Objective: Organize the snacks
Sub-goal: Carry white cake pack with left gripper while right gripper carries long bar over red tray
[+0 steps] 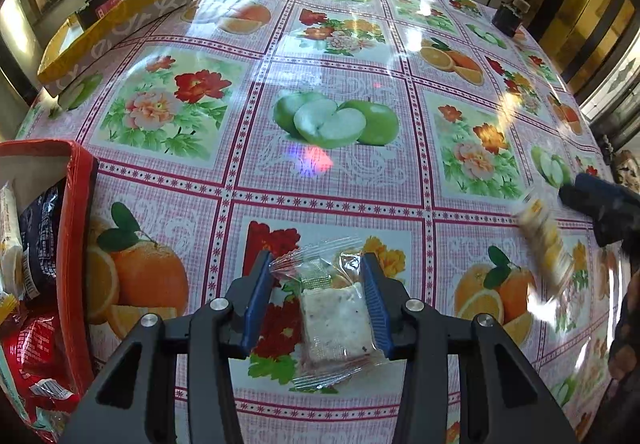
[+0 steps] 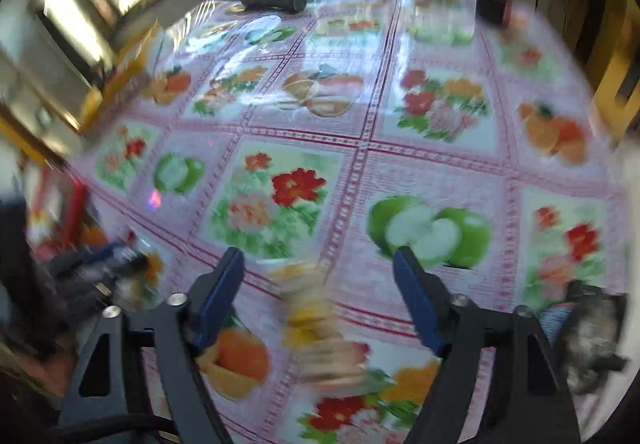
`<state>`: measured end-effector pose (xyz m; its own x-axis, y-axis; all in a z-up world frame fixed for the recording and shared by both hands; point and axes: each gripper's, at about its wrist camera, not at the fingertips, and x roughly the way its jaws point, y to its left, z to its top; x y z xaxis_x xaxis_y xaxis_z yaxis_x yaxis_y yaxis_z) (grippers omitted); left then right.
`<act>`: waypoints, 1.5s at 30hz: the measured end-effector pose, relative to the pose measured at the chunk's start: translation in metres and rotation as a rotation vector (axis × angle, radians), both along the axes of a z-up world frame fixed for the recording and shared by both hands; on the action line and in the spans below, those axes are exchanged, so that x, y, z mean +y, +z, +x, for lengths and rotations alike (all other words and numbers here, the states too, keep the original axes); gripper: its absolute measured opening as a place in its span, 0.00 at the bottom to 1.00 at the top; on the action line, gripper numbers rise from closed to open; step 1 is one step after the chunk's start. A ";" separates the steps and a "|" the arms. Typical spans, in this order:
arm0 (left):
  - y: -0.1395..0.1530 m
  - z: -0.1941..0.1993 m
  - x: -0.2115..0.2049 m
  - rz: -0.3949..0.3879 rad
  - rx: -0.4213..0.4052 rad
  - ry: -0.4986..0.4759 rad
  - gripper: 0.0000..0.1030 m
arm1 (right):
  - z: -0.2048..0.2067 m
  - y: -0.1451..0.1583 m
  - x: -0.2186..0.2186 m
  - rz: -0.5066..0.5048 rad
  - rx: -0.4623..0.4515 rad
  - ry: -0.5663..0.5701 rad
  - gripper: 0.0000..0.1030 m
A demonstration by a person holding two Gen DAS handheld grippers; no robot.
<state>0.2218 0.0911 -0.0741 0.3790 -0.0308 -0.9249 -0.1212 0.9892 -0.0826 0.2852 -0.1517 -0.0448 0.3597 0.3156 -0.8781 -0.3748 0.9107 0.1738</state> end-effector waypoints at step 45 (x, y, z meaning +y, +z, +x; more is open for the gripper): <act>0.020 -0.130 0.045 -0.015 -0.013 0.089 0.53 | -0.149 0.002 0.079 0.288 -0.040 0.015 0.34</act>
<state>0.0914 0.1359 -0.0545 0.3927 -0.0102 -0.9196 -0.2075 0.9732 -0.0994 0.1362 -0.0731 -0.0423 0.3854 0.5555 -0.7368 -0.3996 0.8202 0.4094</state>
